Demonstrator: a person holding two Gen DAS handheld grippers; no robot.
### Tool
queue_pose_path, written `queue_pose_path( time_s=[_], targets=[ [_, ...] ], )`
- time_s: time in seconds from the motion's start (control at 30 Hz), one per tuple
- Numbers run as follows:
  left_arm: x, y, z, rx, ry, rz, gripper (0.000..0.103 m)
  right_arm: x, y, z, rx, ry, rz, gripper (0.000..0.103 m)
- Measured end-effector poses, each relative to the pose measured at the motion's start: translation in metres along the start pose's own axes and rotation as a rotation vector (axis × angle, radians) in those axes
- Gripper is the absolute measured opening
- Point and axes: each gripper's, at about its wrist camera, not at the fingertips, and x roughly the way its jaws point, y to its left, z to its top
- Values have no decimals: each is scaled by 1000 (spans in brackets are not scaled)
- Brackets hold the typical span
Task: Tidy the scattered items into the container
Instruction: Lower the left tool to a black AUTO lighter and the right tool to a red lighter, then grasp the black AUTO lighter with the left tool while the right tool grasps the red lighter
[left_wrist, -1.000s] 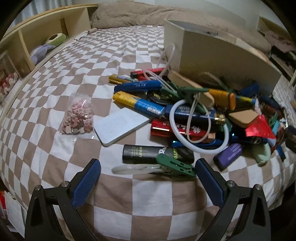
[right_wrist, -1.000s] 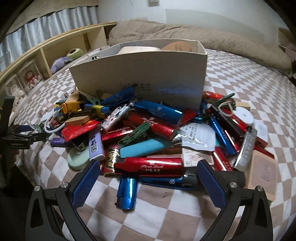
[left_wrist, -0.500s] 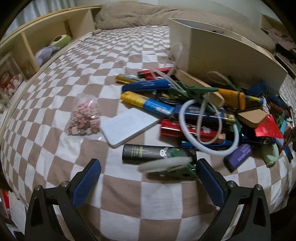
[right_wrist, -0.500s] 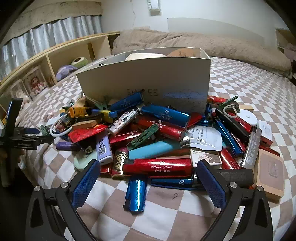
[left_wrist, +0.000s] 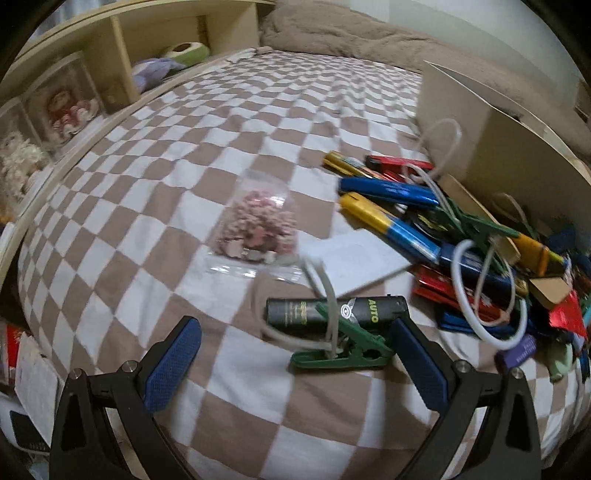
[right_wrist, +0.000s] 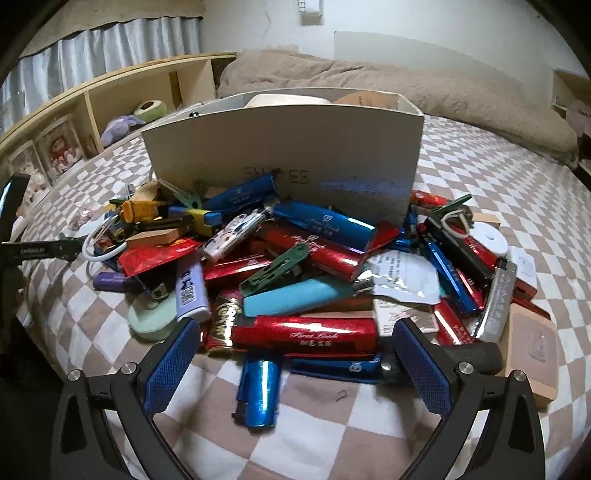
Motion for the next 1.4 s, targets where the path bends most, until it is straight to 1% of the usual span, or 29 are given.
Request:
queue_pose_path(
  time_s=[0.07, 0.17, 0.3, 0.37, 0.47, 0.63, 0.73, 0.77, 0.87, 1.0, 1.23, 1.3, 1.37, 1.4],
  targets=[
    [0, 6, 1, -24, -2, 5, 103, 4, 3, 0, -8, 14, 4, 103],
    [-4, 8, 1, -34, -7, -12, 103, 8, 8, 3, -50, 8, -16, 103],
    [-10, -2, -1, 9, -23, -58, 103, 12, 0, 5, -48, 9, -45, 103],
    [-13, -8, -3, 41, -32, -61, 103, 12, -4, 5, -33, 11, -56, 103],
    [-13, -19, -5, 95, -29, -57, 103, 8, -6, 5, -13, 15, -26, 103],
    [-2, -29, -11, 136, 28, -26, 103, 5, 3, 4, -19, 25, 39, 103],
    [-5, -24, -11, 112, 21, -17, 103, 9, 7, 1, -12, 58, 87, 103],
    [-5, -20, -11, 97, 21, -11, 103, 10, 9, 0, -14, 60, 86, 103],
    [-6, -4, -10, 43, 22, 7, 103, 10, 16, 0, -32, 65, 67, 103],
    [-4, 19, -10, -41, 29, 10, 103, 12, 18, 2, 2, 86, 6, 103],
    [-4, 26, -9, -64, 26, 35, 103, 13, 13, 2, 53, 94, -55, 103],
    [-3, 29, -9, -71, 25, 39, 103, 11, 10, 1, 62, 93, -54, 103],
    [-3, 31, -8, -76, 24, 38, 103, 11, 9, 2, 67, 92, -56, 100],
    [-3, 32, -8, -78, 23, 39, 103, 10, 8, 2, 67, 89, -59, 90]
  ],
)
